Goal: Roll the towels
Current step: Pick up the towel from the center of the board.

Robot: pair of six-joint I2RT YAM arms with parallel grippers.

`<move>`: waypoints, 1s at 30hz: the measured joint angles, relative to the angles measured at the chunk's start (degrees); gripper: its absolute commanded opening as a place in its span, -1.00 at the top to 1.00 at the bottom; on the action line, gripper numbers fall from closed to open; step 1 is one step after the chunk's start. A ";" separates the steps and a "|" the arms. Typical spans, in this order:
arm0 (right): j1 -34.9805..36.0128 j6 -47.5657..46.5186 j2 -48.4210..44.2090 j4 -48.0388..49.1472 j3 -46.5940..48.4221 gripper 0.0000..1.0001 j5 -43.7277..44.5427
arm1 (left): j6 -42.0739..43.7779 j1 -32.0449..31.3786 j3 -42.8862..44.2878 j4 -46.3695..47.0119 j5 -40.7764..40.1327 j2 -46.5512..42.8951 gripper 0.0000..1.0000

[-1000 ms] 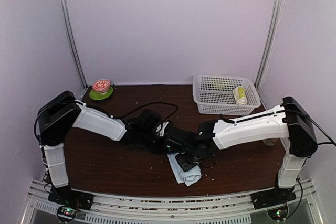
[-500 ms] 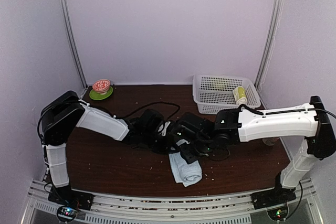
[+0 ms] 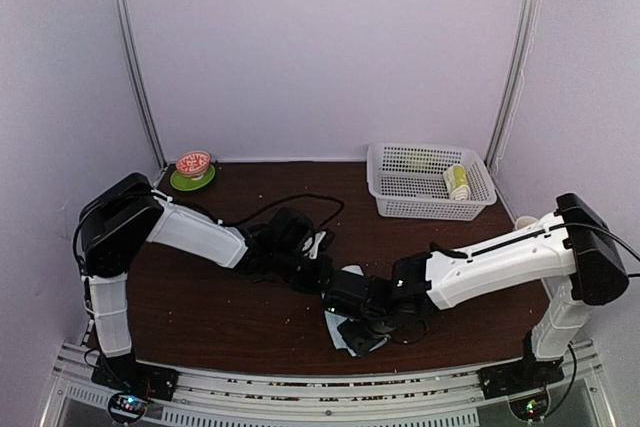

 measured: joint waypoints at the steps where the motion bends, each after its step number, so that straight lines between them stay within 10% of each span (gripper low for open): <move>1: 0.46 0.00 1.31 0.46 0.07 0.83 -0.07 | 0.00 0.00 0.00 0.00 0.02 0.00 1.00; 15: 1.79 -0.33 -3.21 1.01 1.51 -0.25 -0.48 | 0.00 -0.04 -0.59 1.07 -0.02 0.00 1.00; 30: -19.10 9.18 -16.20 22.18 -18.80 -0.45 -15.04 | 0.00 -0.04 -1.14 2.10 -0.07 0.00 1.00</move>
